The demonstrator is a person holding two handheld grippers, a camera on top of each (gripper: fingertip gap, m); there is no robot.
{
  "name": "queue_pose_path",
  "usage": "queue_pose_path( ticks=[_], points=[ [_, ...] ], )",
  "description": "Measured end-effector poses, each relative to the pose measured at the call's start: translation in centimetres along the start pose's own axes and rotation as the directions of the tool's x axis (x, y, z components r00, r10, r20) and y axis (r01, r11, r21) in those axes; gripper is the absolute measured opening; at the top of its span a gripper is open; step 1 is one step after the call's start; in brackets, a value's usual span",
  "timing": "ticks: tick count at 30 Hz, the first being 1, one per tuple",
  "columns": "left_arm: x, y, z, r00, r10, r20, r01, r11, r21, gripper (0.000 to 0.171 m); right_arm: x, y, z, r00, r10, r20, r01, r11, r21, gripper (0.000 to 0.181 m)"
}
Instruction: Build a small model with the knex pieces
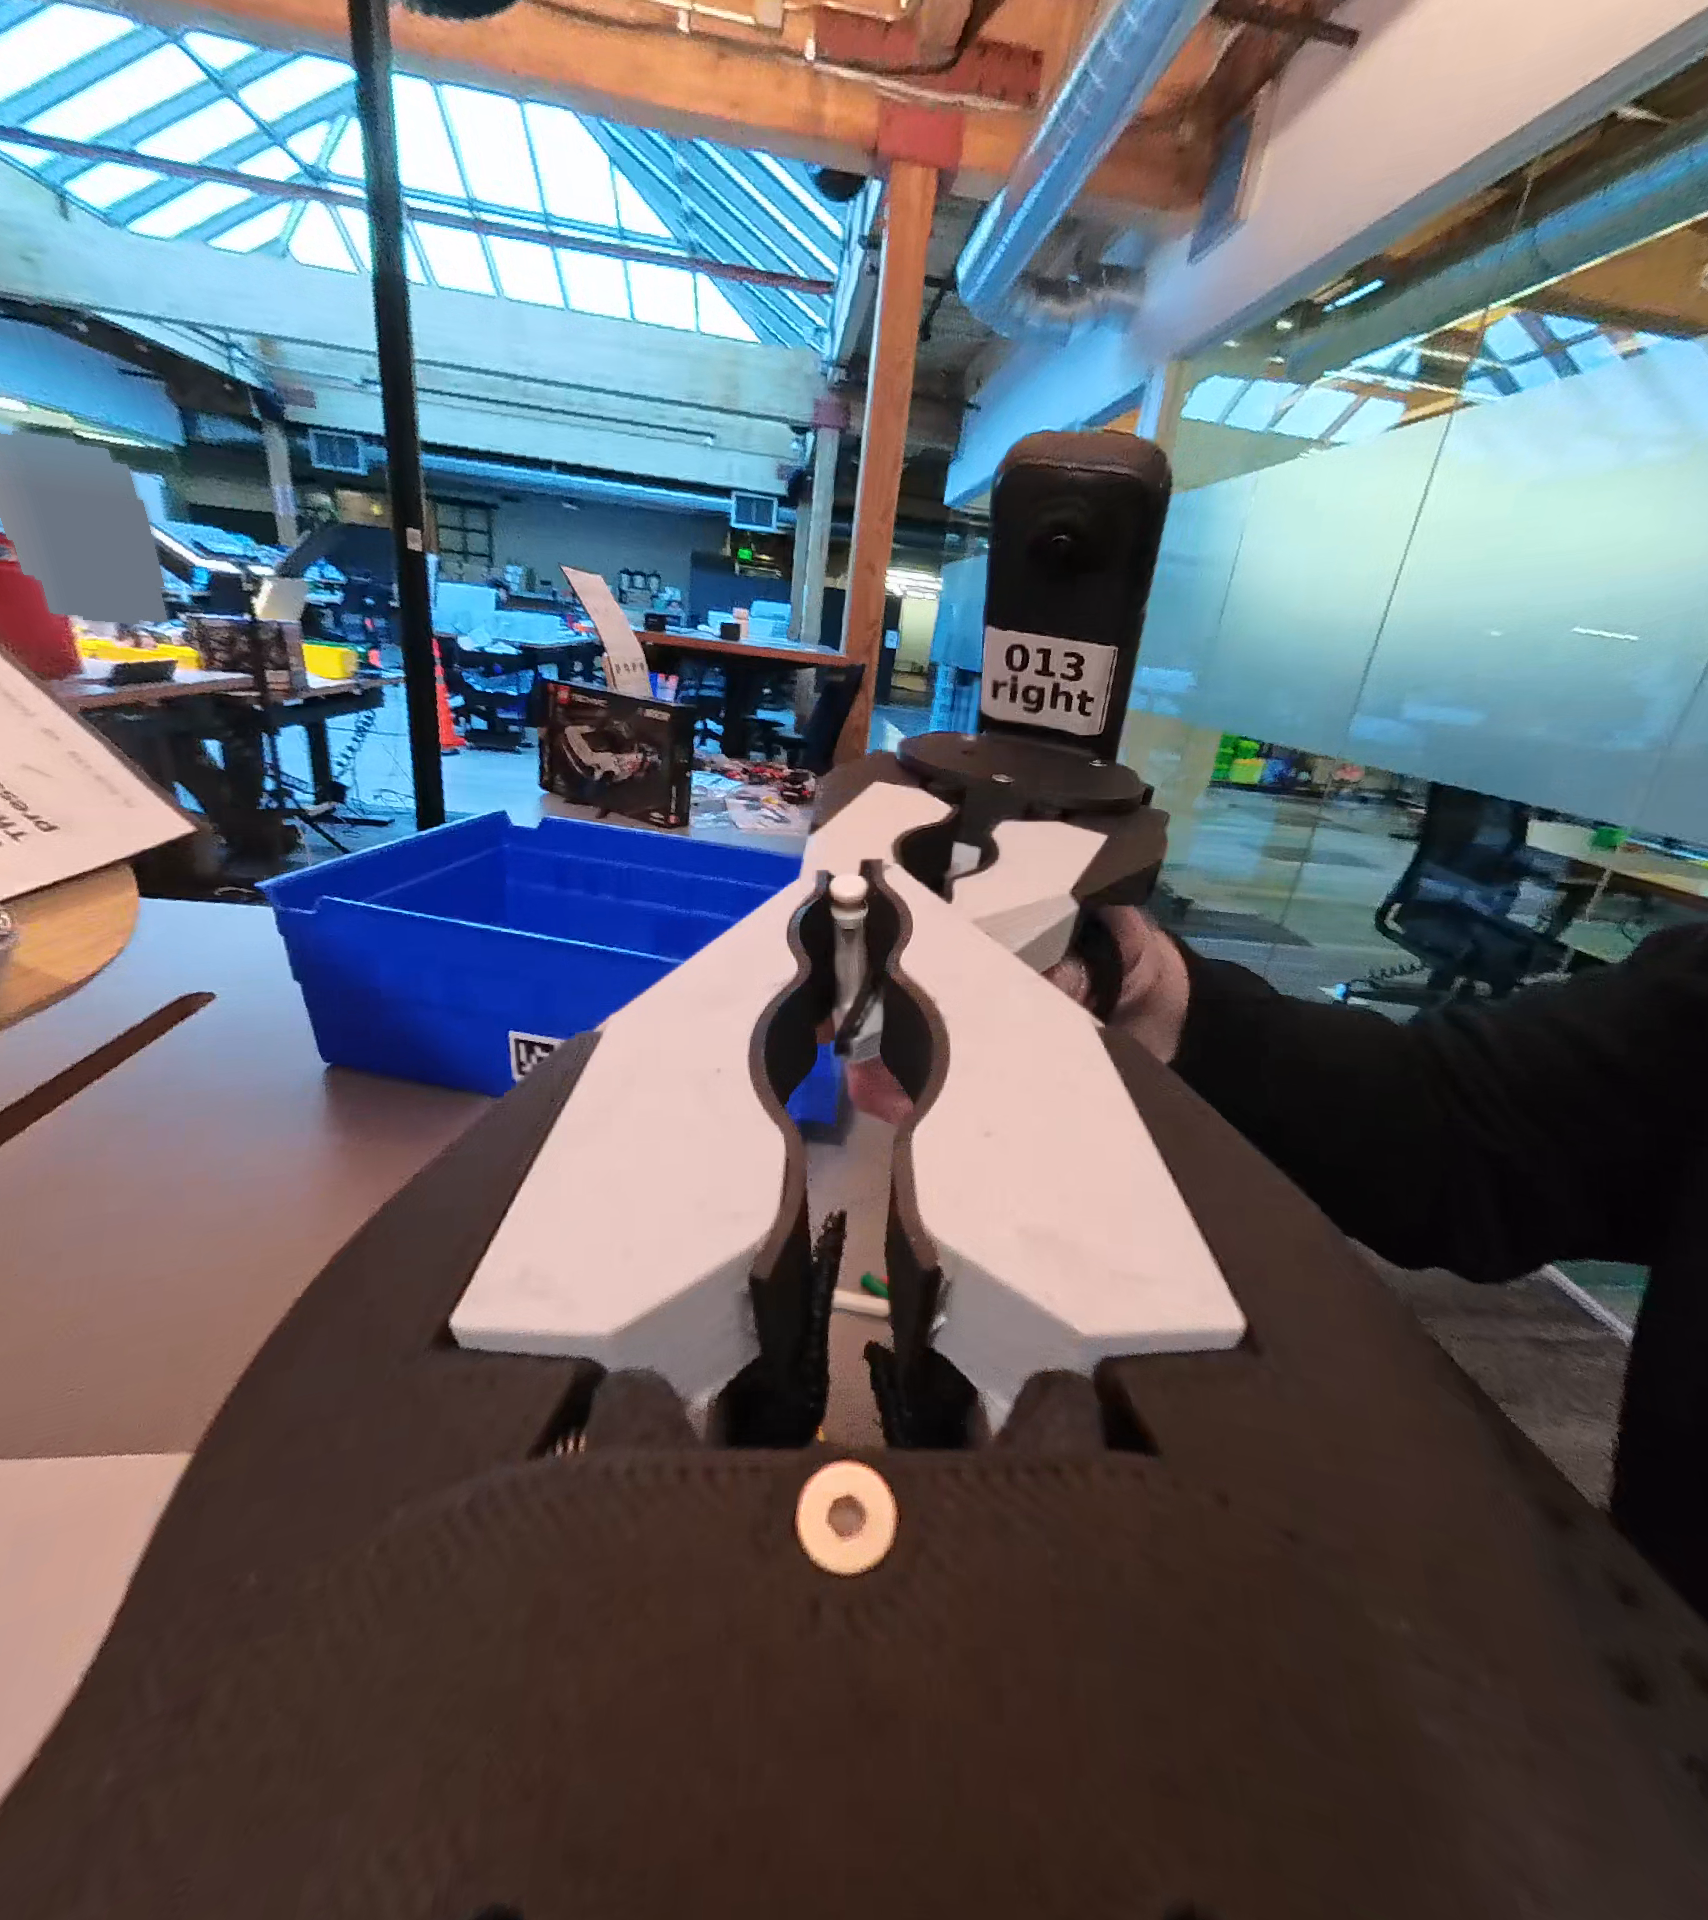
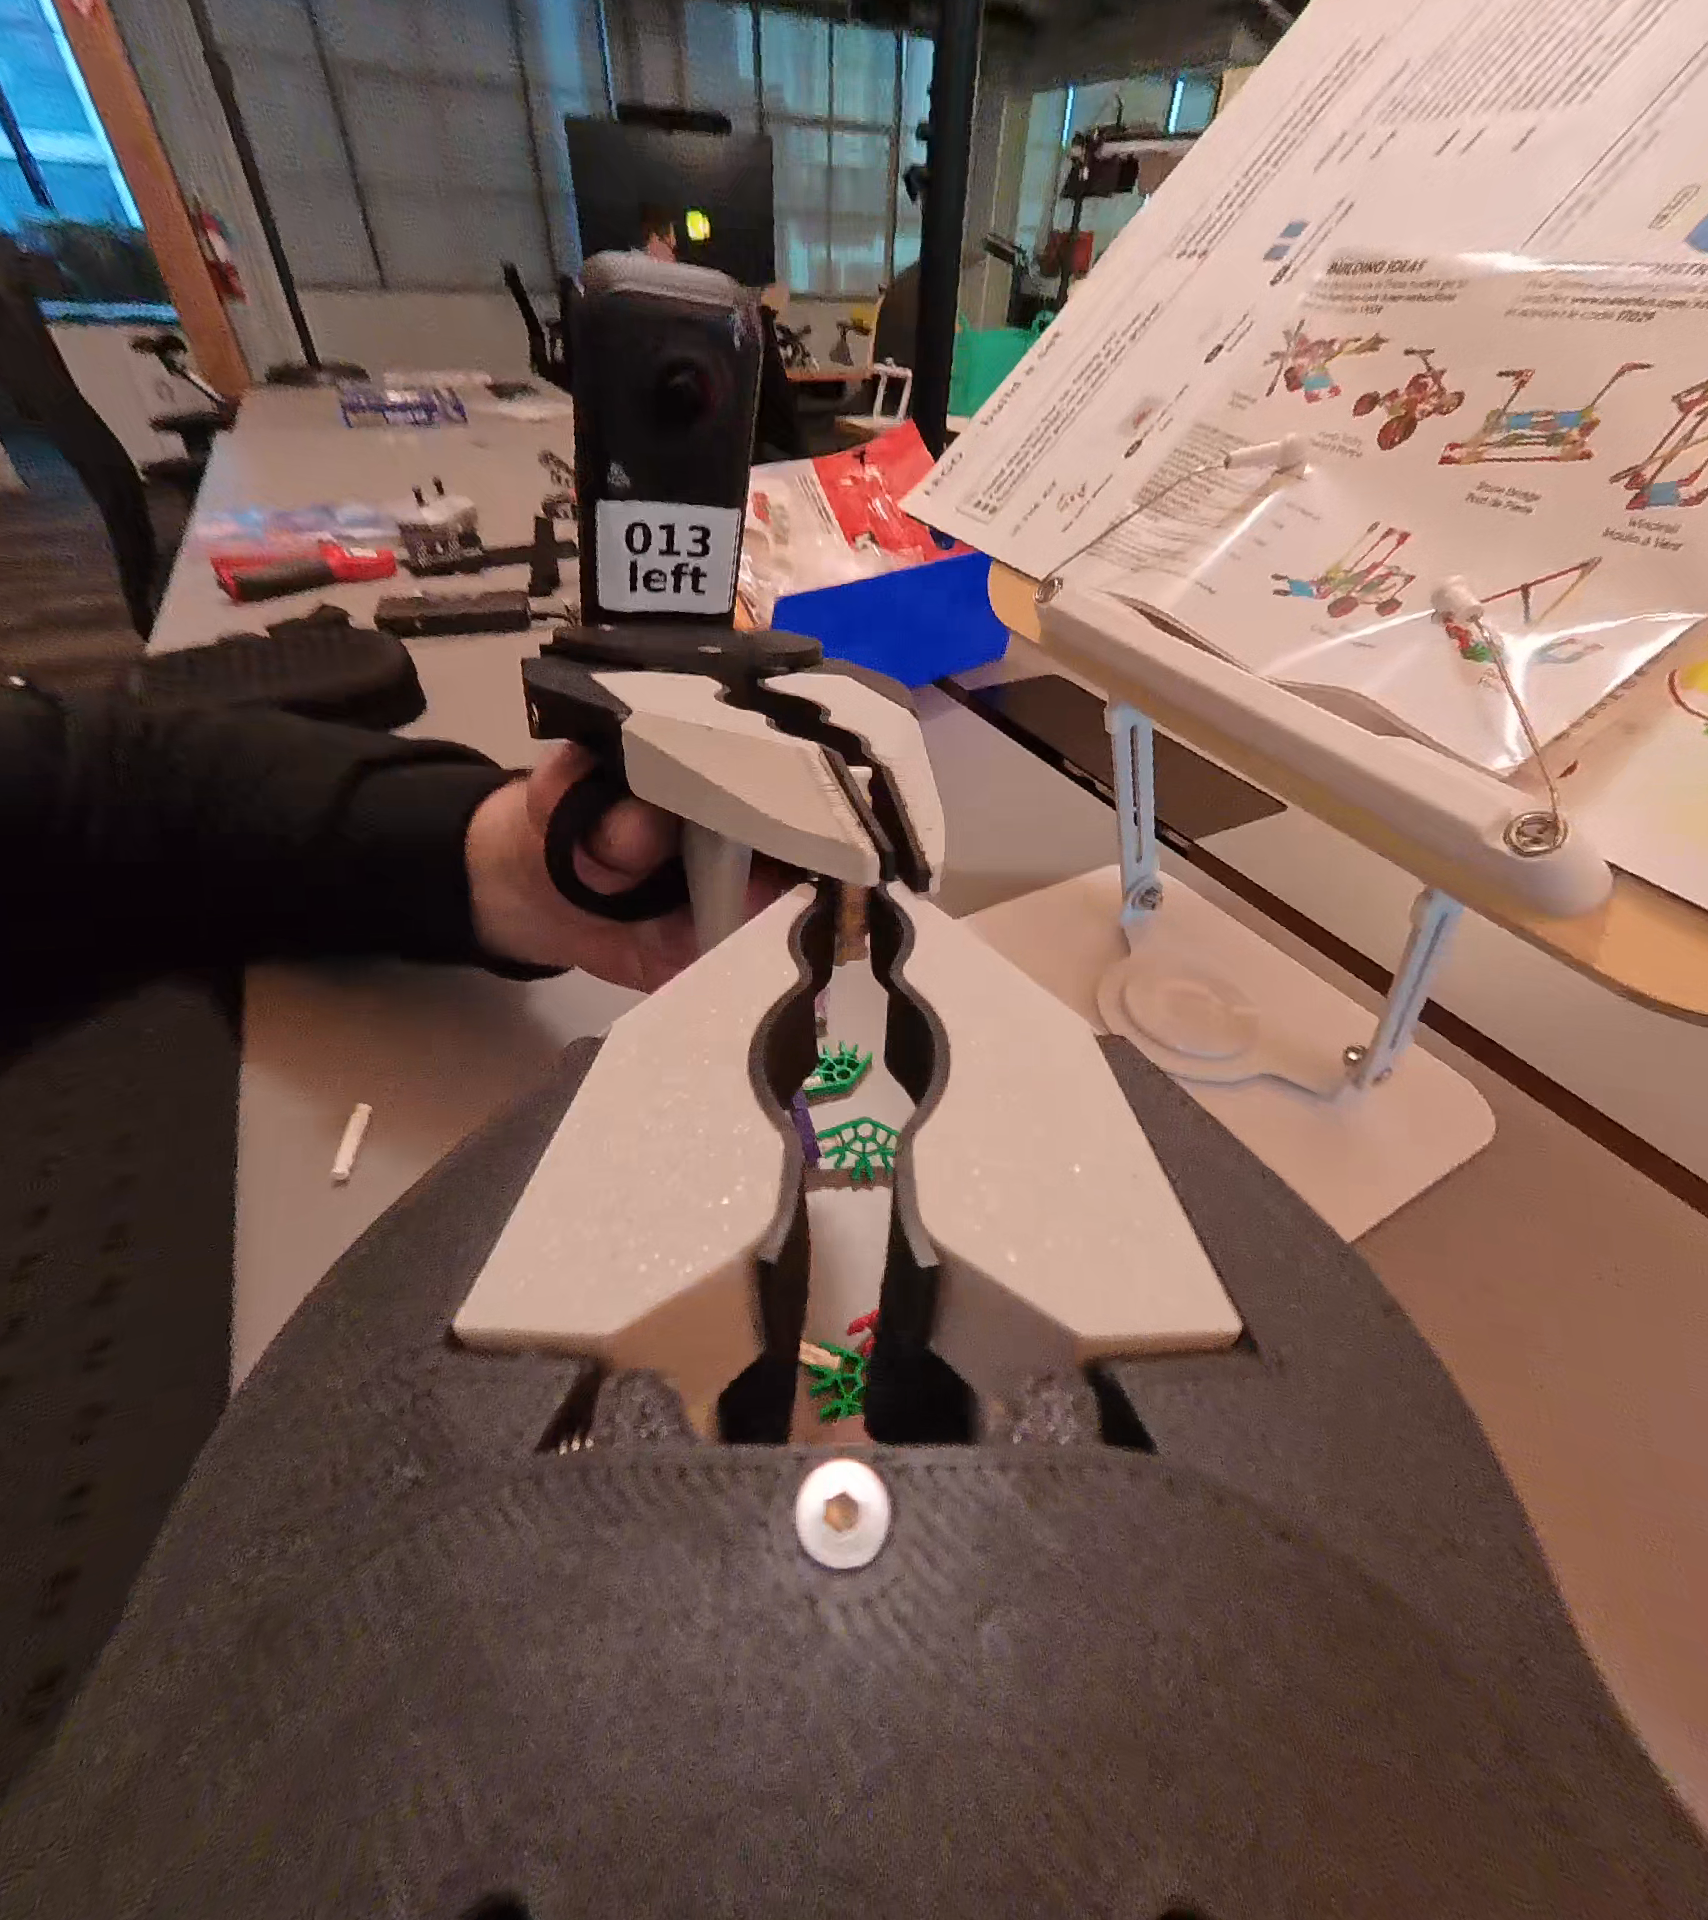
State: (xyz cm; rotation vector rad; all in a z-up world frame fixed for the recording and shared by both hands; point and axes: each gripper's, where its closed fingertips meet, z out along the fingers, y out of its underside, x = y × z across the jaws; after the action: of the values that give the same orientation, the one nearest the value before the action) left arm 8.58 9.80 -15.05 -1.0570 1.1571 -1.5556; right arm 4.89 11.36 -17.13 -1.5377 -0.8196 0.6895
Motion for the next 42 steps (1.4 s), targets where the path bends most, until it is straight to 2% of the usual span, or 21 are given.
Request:
queue_pose_path(
  ticks=[2,4,6,8,9,10,12,14,16,17,20,22,25,30,32,35,38,42],
  points=[
    [0.3,-0.1,0.1,1.0,0.023,0.003,-0.023,1.0,-0.005,0.008,0.1,0.0,-0.5,1.0,-0.011,0.005,0.012,1.0,-0.012,0.003],
    [0.0,-0.5,0.0,0.997,0.072,0.035,-0.071,0.997,-0.02,0.031,1.6,-0.4,-2.3,0.994,-0.076,-0.083,0.073,0.997,-0.041,0.003],
    [-0.5,-0.9,-0.4,0.991,0.117,0.065,-0.113,0.992,-0.064,0.04,4.7,-2.3,-5.8,0.953,-0.15,-0.262,0.147,0.989,-0.032,0.003],
    [-1.6,-0.8,-1.2,0.967,0.227,0.113,-0.207,0.965,-0.163,0.042,9.1,-2.9,-10.8,0.828,-0.251,-0.501,0.219,0.968,-0.123,0.003],
    [-2.1,-0.4,-1.6,0.955,0.271,0.12,-0.24,0.945,-0.225,0.043,11.1,-2.6,-13.2,0.769,-0.264,-0.582,0.208,0.964,-0.164,0.004],
    [-2.5,0.2,-2.1,0.948,0.298,0.109,-0.256,0.922,-0.291,0.045,12.7,-1.9,-15.2,0.743,-0.242,-0.624,0.161,0.97,-0.184,0.004],
    [-3.5,1.1,-3.0,0.928,0.359,0.099,-0.295,0.871,-0.394,0.048,15.0,0.9,-17.8,0.742,-0.144,-0.654,0.01,0.979,-0.205,0.004],
    [-4.1,1.8,-3.9,0.919,0.385,0.088,-0.303,0.829,-0.47,0.048,17.1,4.0,-19.7,0.701,-0.101,-0.706,-0.108,0.964,-0.245,0.006],
    [-4.2,2.9,-4.8,0.919,0.392,0.049,-0.303,0.778,-0.55,0.054,18.4,6.6,-21.0,0.652,-0.104,-0.751,-0.205,0.929,-0.307,0.047],
    [-4.0,3.4,-5.3,0.911,0.413,0.024,-0.322,0.744,-0.586,0.053,18.9,7.1,-21.4,0.63,-0.121,-0.767,-0.224,0.917,-0.329,0.06],
    [-2.7,6.5,-7.8,0.86,0.487,-0.151,-0.429,0.53,-0.731,0.055,18.5,7.2,-20.5,0.647,-0.171,-0.743,-0.196,0.905,-0.379,0.06],
    [-1.9,8.1,-9.4,0.859,0.466,-0.214,-0.433,0.436,-0.789,0.057,18.2,6.0,-19.9,0.633,-0.225,-0.741,-0.131,0.912,-0.388,0.051],
    [-1.9,10.8,-11.8,0.895,0.384,-0.229,-0.373,0.359,-0.856,0.065,17.0,4.2,-18.1,0.653,-0.273,-0.707,-0.019,0.927,-0.375,0.043],
    [-4.3,15.5,-14.5,0.924,0.328,-0.195,-0.278,0.228,-0.933,0.059,14.1,1.8,-14.6,0.674,-0.384,-0.632,0.168,0.912,-0.375,0.031],
    [-4.5,16.6,-14.8,0.931,0.303,-0.201,-0.272,0.212,-0.939,0.045,12.8,1.0,-13.2,0.68,-0.422,-0.6,0.233,0.9,-0.369,0.028],
    [-4.2,17.3,-14.1,0.945,0.26,-0.199,-0.269,0.272,-0.924,0.026,10.9,0.2,-11.1,0.687,-0.477,-0.548,0.32,0.876,-0.362,0.024],
    [-4.2,17.4,-13.8,0.942,0.265,-0.207,-0.281,0.28,-0.918,0.022,8.7,-0.2,-8.9,0.723,-0.493,-0.484,0.373,0.868,-0.326,0.023],
    [-4.9,17.0,-13.2,0.905,0.352,-0.238,-0.338,0.257,-0.906,0.018,5.4,0.7,-5.3,0.799,-0.487,-0.353,0.405,0.869,-0.284,0.024]
  ],
)
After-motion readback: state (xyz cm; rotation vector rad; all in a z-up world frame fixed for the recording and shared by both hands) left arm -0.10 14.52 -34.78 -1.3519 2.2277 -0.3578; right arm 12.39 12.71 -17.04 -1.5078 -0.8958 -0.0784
